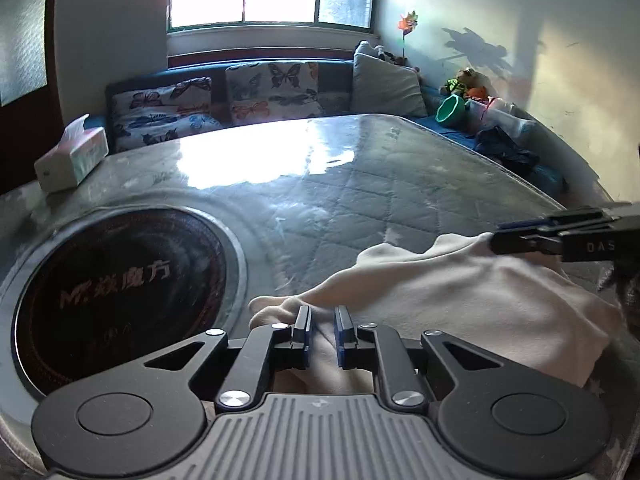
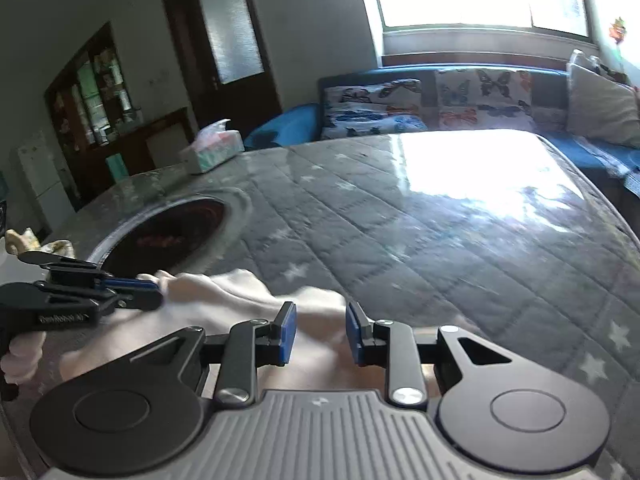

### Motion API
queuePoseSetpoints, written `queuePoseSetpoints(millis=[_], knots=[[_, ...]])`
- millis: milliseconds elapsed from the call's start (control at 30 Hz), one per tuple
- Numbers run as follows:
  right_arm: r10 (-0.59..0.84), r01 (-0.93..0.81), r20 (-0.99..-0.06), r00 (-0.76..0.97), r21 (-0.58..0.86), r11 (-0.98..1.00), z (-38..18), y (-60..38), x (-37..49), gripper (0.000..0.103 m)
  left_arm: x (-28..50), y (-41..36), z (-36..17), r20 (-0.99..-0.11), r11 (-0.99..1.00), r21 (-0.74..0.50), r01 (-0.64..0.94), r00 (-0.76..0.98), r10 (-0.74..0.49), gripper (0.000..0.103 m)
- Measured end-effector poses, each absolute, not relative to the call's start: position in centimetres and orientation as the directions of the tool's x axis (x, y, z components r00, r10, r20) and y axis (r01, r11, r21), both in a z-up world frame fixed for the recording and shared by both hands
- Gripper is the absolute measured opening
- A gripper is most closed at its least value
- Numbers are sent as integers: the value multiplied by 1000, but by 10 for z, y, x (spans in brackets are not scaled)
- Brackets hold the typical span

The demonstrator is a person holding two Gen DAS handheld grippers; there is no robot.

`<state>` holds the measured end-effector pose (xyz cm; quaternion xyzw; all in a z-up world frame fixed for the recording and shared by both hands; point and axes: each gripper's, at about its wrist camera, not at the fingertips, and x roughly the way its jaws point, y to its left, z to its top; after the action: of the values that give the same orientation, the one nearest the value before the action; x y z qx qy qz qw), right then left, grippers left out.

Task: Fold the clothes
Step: 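Lower the folded end onto the sweatshirt and open the right gripper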

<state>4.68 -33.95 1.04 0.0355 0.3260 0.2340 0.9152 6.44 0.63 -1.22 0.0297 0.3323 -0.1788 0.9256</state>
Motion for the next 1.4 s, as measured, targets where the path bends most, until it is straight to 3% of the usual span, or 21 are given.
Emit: queuePoseSetpoints(millis=[267,500,700,933,1100,1233,1400], knots=[[394,-312,-545,740,241,919,15,-378,33,27,62,5,-12,-620,933,-45,356,723,-306,17],[319,-331,-613,723,99,938,9,-376,17,27,61,1,-10,-622,937,-25,348,728,-288,18],[343,-287,-585,735,189,939,19,-398,3,26,43,-7,3,-597,933,5,359,750,-285,18],[413,-308,-599,686,275,911,13,-397,-3,26,9,-47,7,-579,879,-40,475,706,-408,18],[423,-308,-601,678,291,906,5,-391,-6,20,-6,-71,3,-577,835,-39,549,670,-467,18],[413,-299,-608,678,286,911,-1,-388,-5,6,-10,-88,2,-572,800,-37,599,643,-509,18],[359,-308,-581,730,189,932,9,-382,-14,3,-6,-102,-1,-575,778,-38,627,623,-531,18]])
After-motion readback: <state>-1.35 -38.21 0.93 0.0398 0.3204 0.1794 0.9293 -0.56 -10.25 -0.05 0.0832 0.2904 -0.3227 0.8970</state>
